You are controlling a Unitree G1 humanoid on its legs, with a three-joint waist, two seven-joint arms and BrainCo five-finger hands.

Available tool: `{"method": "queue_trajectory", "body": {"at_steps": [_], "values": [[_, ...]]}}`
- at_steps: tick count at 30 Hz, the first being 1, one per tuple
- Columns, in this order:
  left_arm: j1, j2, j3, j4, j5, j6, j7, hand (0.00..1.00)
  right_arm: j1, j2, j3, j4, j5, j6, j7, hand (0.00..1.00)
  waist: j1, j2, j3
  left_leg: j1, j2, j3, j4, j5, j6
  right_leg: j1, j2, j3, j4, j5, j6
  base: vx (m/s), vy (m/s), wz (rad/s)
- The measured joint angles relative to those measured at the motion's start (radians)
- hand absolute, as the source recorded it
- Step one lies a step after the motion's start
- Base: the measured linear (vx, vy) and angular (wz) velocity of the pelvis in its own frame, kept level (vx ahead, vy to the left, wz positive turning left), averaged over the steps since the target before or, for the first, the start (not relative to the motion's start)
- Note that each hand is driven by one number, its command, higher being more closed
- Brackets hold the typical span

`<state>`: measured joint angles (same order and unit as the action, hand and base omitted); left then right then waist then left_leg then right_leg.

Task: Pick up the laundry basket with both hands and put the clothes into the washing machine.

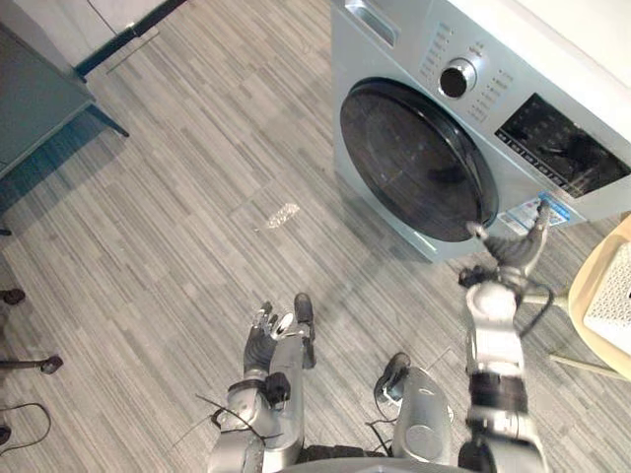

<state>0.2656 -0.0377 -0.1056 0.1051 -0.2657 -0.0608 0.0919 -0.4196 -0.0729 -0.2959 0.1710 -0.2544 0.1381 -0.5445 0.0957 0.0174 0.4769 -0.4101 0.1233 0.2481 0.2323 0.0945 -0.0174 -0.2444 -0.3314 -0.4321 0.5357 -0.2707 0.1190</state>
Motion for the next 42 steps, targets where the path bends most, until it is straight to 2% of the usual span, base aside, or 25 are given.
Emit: {"method": "queue_trajectory", "body": {"at_steps": [2,3,6,9,10,12,15,18,19,20,23,24,26,29,34,35,39,42], "values": [[-0.011,0.001,0.002,0.0,0.0,-0.014,0.003,0.0,-0.082,-0.04,0.008,0.1,0.02,-0.009,0.004,0.0,0.001,0.0,0.0,0.0,0.001,0.003,-0.027,0.019,0.001,-0.012,0.002,0.01,-0.006,0.005,-0.004,0.05,-0.059,-0.14],[-0.02,0.001,-0.002,0.0,-0.001,-0.028,0.003,0.0,-0.145,-0.09,0.042,0.222,0.039,-0.025,0.025,0.0,0.005,0.0,0.0,0.004,0.009,0.006,-0.054,0.041,0.0,-0.023,0.018,0.021,-0.024,0.018,-0.011,0.06,-0.083,-0.21],[-0.046,0.002,-0.008,0.001,-0.003,-0.034,0.004,0.0,-0.218,-0.127,0.085,0.371,0.082,-0.054,0.102,0.0,0.006,0.001,0.0,0.007,0.016,0.008,-0.094,0.066,-0.007,-0.035,0.037,0.026,-0.046,0.031,-0.019,0.05,-0.058,-0.15],[-0.066,0.003,-0.019,0.001,-0.018,-0.045,0.007,0.0,-0.294,-0.172,0.11,0.529,0.141,-0.093,0.119,0.0,0.002,0.008,0.001,0.019,0.016,0.006,-0.133,0.088,-0.016,-0.039,0.045,0.027,-0.053,0.039,-0.024,0.03,-0.036,-0.04],[-0.074,0.002,-0.022,0.001,-0.024,-0.047,0.008,0.0,-0.327,-0.202,0.125,0.586,0.161,-0.095,0.137,1.0,0.003,0.015,0.0,0.023,0.017,0.005,-0.148,0.094,-0.019,-0.041,0.05,0.027,-0.057,0.043,-0.025,0.0,0.0,0.0],[-0.096,0.002,-0.037,0.001,-0.038,-0.049,0.007,0.0,-0.396,-0.282,0.181,0.691,0.197,-0.094,0.214,1.0,0.008,0.044,0.001,0.027,0.018,0.0,-0.184,0.114,-0.022,-0.045,0.06,0.021,-0.067,0.051,-0.025,-0.04,-0.018,0.01],[-0.12,0.002,-0.046,-0.001,-0.039,-0.058,-0.003,0.0,-0.453,-0.361,0.313,0.727,0.284,-0.1,0.359,1.0,0.027,0.08,0.0,0.026,0.021,-0.006,-0.233,0.144,-0.033,-0.073,0.073,0.027,-0.069,0.06,-0.03,-0.03,-0.033,-0.08],[-0.116,0.007,-0.044,0.0,-0.039,-0.053,-0.025,0.0,-0.45,-0.4,0.395,0.721,0.358,-0.103,0.445,1.0,0.029,0.087,0.002,0.025,0.031,-0.009,-0.238,0.153,-0.03,-0.07,0.087,0.026,-0.079,0.068,-0.037,0.03,-0.05,-0.02],[-0.117,0.011,-0.044,0.0,-0.039,-0.052,-0.029,0.0,-0.445,-0.405,0.414,0.714,0.375,-0.109,0.448,1.0,0.029,0.087,0.002,0.026,0.034,-0.009,-0.238,0.154,-0.029,-0.069,0.089,0.025,-0.084,0.07,-0.038,0.06,-0.039,-0.08],[-0.119,0.015,-0.043,0.0,-0.039,-0.051,-0.036,0.0,-0.44,-0.405,0.44,0.702,0.401,-0.115,0.452,0.0,0.028,0.087,0.002,0.026,0.035,-0.009,-0.238,0.157,-0.025,-0.069,0.091,0.025,-0.086,0.071,-0.038,0.07,-0.047,-0.06],[-0.117,0.031,-0.041,0.003,-0.037,-0.035,-0.078,0.0,-0.363,-0.441,0.498,0.634,0.565,-0.131,0.544,0.0,0.027,0.086,0.002,0.039,0.034,-0.017,-0.236,0.16,-0.022,-0.044,0.104,0.018,-0.097,0.071,-0.038,0.1,-0.057,0.03],[-0.117,0.045,-0.04,0.004,-0.037,-0.03,-0.095,0.0,-0.316,-0.441,0.506,0.619,0.647,-0.134,0.609,0.0,0.024,0.086,0.002,0.054,0.035,-0.027,-0.233,0.16,-0.021,-0.017,0.105,0.007,-0.109,0.071,-0.039,0.13,-0.046,0.13],[-0.117,0.061,-0.022,0.002,-0.031,-0.03,-0.116,0.0,-0.238,-0.427,0.545,0.6,0.729,-0.133,0.707,0.0,0.024,0.086,0.002,0.086,0.036,-0.046,-0.233,0.159,-0.022,0.027,0.111,-0.005,-0.126,0.07,-0.039,0.11,-0.053,0.12],[-0.12,0.057,0.072,-0.037,0.022,-0.03,-0.104,0.0,-0.136,-0.35,0.582,0.593,0.754,-0.132,0.762,0.0,0.028,0.085,0.002,0.104,0.042,-0.055,-0.233,0.154,-0.029,0.054,0.12,-0.01,-0.141,0.069,-0.041,0.07,-0.062,0.03],[-0.165,0.038,0.285,-0.188,0.178,-0.029,0.03,0.0,0.072,-0.179,0.568,0.598,0.714,-0.127,0.764,0.0,0.028,0.081,0.001,0.15,0.031,-0.081,-0.235,0.151,-0.033,0.123,0.118,-0.041,-0.156,0.063,-0.034,0.02,-0.019,0.19],[-0.181,0.032,0.357,-0.258,0.223,-0.032,0.086,0.0,0.124,-0.117,0.544,0.599,0.715,-0.129,0.762,0.0,0.027,0.072,-0.003,0.169,0.025,-0.087,-0.24,0.146,-0.039,0.144,0.117,-0.054,-0.158,0.06,-0.031,-0.02,-0.012,0.18],[-0.198,0.027,0.432,-0.408,0.315,-0.033,0.195,0.0,0.176,0.024,0.498,0.685,0.716,-0.138,0.73,0.0,0.026,0.042,-0.025,0.211,0.019,-0.096,-0.273,0.137,-0.044,0.18,0.116,-0.061,-0.177,0.049,-0.033,-0.02,-0.006,0.11],[-0.191,0.026,0.427,-0.568,0.477,-0.034,0.307,0.0,0.215,0.111,0.502,0.749,0.714,-0.183,0.666,0.0,0.026,0.014,-0.085,0.216,0.018,-0.086,-0.275,0.139,-0.046,0.192,0.12,-0.058,-0.205,0.064,-0.03,0.04,-0.01,-0.04]]}}
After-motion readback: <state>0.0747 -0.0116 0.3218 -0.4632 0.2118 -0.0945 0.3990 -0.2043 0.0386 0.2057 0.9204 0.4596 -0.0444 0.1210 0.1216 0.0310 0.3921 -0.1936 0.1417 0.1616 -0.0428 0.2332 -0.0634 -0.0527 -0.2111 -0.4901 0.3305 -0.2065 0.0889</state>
